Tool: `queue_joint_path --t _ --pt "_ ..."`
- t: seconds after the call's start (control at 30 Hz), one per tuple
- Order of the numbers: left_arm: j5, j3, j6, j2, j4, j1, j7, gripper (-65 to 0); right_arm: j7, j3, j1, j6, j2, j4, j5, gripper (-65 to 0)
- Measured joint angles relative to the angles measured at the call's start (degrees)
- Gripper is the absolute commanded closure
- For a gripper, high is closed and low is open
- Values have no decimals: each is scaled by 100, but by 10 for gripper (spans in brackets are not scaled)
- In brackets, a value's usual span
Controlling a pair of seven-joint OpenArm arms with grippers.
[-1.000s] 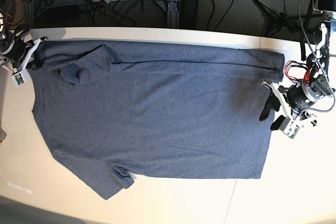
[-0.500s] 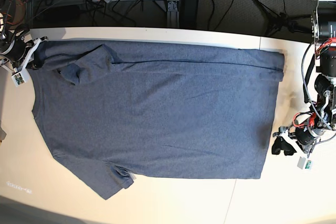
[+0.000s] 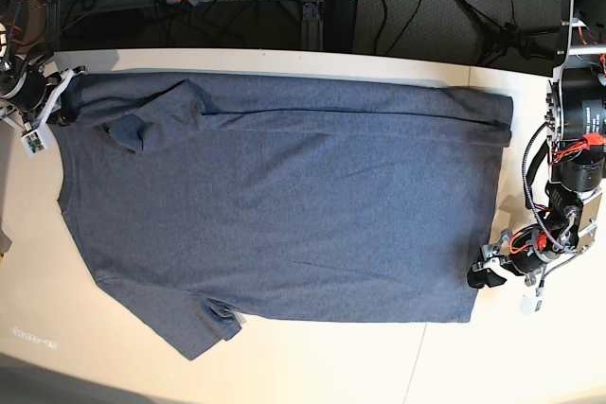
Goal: Fold the T-shirt properly
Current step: 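Grasp the shirt's hem corner with the left gripper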
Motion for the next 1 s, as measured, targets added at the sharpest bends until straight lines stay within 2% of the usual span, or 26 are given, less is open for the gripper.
queue_joint_path --t 0.27,0.5,0.63,0.83,0.87,1.0 --pt "433 0 52 389 0 -59 -208 -356 -33 0 2 0 0 0 20 0" --pt "511 0 87 420 0 -61 -367 -356 -42 0 2 0 0 2 20 0" --pt "669 0 363 435 0 -90 -411 -345 -44 0 2 0 0 2 22 0" --pt "973 0 1099 452 2 -114 -507 -239 -52 0 2 0 0 0 179 0" --pt "1045 0 1165 452 2 -125 -518 -222 -52 0 2 0 0 0 179 0" --pt "1108 -9 1228 452 2 -125 -525 -222 -66 0 2 0 0 0 184 0"
